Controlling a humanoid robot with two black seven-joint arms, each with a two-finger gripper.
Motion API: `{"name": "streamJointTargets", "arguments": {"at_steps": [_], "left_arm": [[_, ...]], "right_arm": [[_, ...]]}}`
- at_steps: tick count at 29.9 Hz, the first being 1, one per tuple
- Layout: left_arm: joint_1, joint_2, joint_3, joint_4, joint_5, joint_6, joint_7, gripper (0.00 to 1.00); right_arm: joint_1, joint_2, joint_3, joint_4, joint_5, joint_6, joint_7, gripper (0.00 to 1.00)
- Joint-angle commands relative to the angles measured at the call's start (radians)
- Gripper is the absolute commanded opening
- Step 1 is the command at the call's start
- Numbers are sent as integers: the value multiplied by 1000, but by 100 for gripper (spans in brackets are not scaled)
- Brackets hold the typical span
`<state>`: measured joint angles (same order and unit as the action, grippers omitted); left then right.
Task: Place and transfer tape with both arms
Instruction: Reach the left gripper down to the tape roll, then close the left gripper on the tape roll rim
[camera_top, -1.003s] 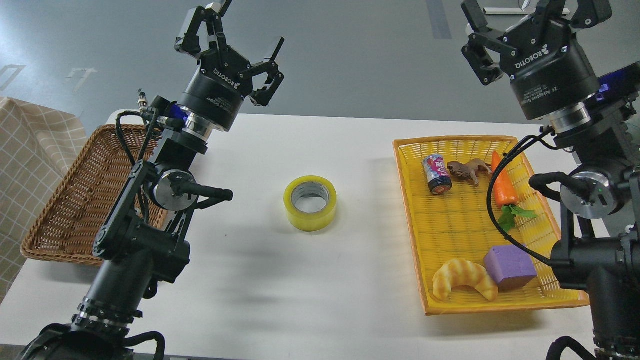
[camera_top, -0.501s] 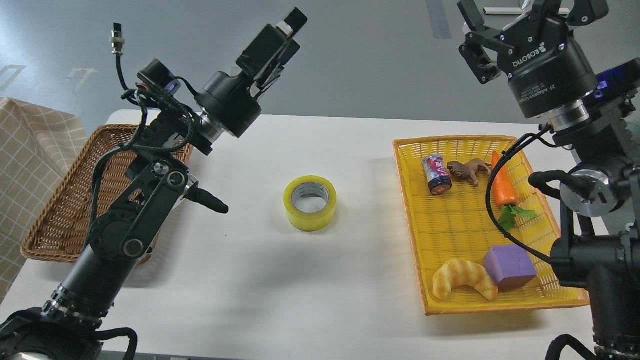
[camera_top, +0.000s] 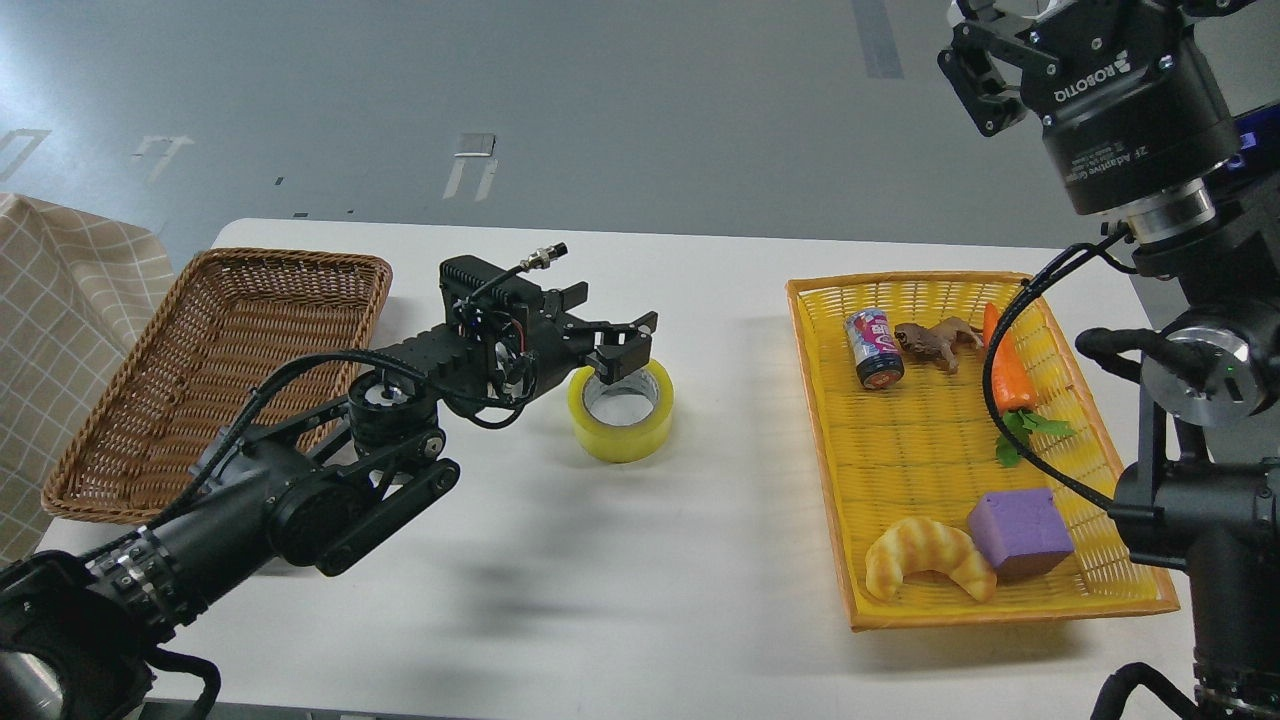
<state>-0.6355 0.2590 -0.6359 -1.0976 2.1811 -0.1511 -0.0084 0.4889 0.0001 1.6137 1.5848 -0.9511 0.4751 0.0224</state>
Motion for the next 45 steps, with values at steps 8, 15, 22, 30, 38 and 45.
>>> {"name": "streamJointTargets", "arguments": {"at_steps": [8,15,22,30,38,45], "left_arm": [[-50,-1,180,78,1,13,2,93],[-41,-1,182,79,1,15,2,89],[-27,11,194,84,1,54,-1,86],[19,80,196,85,1,70,-62,58],[19,82,197,171,1,76,-105,47],[19,80,196,182,0,76,-113,28]], "right_arm": [[-12,0,38,15,0,-18,-1,100],[-16,0,40,12,0,-18,-1,100],[-27,-5,41,20,0,-16,-4,100],[-26,-6,40,44,0,-19,-12,100],[-33,-14,40,52,0,-49,-12,100],[-50,-14,38,49,-1,-50,-12,100]]}}
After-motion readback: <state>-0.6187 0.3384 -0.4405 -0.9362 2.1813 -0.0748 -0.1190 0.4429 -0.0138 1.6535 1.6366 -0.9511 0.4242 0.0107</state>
